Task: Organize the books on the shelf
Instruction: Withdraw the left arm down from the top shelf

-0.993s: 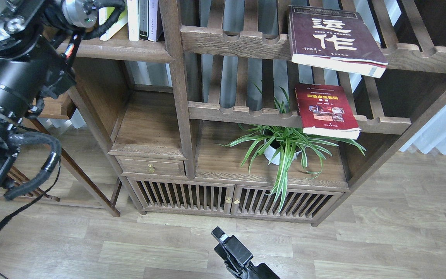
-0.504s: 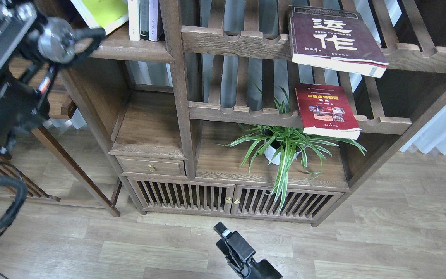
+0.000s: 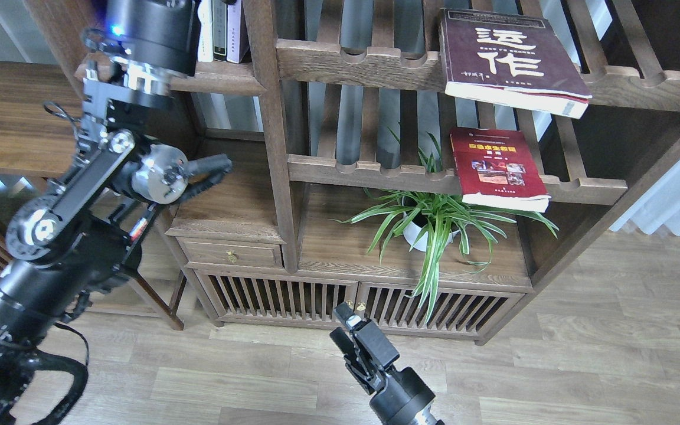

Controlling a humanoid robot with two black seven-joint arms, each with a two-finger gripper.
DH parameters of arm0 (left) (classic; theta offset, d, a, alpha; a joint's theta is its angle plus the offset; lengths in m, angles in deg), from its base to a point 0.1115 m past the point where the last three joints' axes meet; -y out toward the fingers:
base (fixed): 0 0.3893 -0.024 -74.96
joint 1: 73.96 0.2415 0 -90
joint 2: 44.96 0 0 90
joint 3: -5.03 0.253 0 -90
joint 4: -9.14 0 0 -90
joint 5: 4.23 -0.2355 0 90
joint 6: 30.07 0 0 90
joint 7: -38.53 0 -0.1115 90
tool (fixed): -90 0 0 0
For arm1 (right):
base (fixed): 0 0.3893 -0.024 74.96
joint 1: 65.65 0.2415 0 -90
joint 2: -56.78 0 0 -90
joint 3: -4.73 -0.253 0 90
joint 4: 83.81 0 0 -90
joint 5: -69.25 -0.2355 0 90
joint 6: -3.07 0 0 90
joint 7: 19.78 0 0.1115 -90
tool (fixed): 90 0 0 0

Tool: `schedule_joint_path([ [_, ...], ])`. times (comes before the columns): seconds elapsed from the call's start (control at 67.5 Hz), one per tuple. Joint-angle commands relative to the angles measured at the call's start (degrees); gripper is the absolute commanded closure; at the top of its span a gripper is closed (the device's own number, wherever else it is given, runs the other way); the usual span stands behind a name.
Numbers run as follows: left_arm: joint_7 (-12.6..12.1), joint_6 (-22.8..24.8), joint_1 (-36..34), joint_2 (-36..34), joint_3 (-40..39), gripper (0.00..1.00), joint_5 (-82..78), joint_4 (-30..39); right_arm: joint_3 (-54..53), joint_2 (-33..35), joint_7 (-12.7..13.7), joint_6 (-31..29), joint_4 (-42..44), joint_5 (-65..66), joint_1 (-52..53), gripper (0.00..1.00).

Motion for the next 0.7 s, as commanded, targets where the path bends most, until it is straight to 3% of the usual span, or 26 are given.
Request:
schedule_joint_path([
  [0.0, 0.00, 4.28, 3.63, -0.11, -0.53, 0.01, -0.07, 0.00, -2.16, 0.00, -0.44, 0.00, -1.62, -0.21, -0.03, 0.02],
  [0.059, 0.00, 7.35, 5.66, -0.46, -0.88, 0.01, -0.07, 0.00, -2.96, 0.00, -0.44, 0.00, -1.88, -0.56, 0.15, 0.02],
  [0.074, 0.00, 11.19, 7.92, -1.50, -1.32, 0.01, -0.07, -0.08, -3.39, 0.00, -0.44, 0.00, -1.97, -1.17, 0.32, 0.02],
  [0.193, -1.54, 16.85, 10.84, -3.18, -1.50, 0.00, 0.02, -0.70, -3.48, 0.00, -0.44, 0.00, -1.97, -1.88, 0.85, 0.02],
  [0.296, -2.16, 19.75, 12.95, -3.36, -1.50, 0.00, 0.11, -1.40, -4.10, 0.00, -0.53, 0.00, -1.71, -1.88, 2.34, 0.02],
  [0.607, -1.80, 22.47, 23.85, -0.72, 2.19, 0.00, 0.72, -2.72, -10.95, 0.00, -0.44, 0.00, -0.21, -2.05, 4.81, 0.02],
  [0.682, -1.80, 26.16, 28.07, -0.99, 4.30, 0.00, 0.90, -2.98, -13.50, 0.00, -0.44, 0.00, 1.63, -2.05, 4.81, 0.02],
])
